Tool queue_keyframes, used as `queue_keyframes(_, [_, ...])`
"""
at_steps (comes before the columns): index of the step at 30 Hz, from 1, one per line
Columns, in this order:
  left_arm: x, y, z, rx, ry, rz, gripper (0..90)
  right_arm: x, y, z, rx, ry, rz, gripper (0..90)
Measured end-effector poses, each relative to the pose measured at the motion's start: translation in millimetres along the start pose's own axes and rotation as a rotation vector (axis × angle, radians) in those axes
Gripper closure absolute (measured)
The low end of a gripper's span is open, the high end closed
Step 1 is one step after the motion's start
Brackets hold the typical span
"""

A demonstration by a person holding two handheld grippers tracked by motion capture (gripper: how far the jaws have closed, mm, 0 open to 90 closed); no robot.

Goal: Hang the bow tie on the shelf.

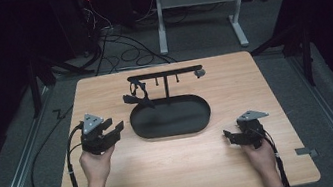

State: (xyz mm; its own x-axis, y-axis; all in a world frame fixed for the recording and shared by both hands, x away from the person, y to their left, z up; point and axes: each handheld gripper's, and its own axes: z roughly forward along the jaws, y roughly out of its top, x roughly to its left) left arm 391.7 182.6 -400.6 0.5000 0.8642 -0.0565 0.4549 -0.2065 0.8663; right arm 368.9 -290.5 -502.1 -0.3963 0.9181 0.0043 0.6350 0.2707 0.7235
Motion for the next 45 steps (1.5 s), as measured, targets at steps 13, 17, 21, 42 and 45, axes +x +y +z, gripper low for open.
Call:
queue_keyframes(13, [1.8,-5.8,-4.6,-0.001,0.001,-0.017,52.7,0.2,0.1,0.0,0.002,-0.001,-0.002,31.2])
queue_keyframes(17, [2.7,-8.4,-6.2,0.002,0.001,-0.023,52.7,0.3,0.1,0.0,0.002,-0.002,-0.001,31.2])
queue_keyframes(21, [3.6,-11.2,-7.6,0.000,0.002,-0.029,52.7,0.6,0.1,-0.1,0.003,-0.004,0.000,31.2])
queue_keyframes(42, [9.5,-32.1,-11.2,0.018,-0.004,-0.077,52.4,1.0,0.1,0.2,0.003,-0.009,-0.006,31.2])
queue_keyframes(45, [10.3,-36.6,-10.7,0.022,-0.006,-0.089,52.3,1.0,0.1,0.2,0.003,-0.009,-0.006,31.2])
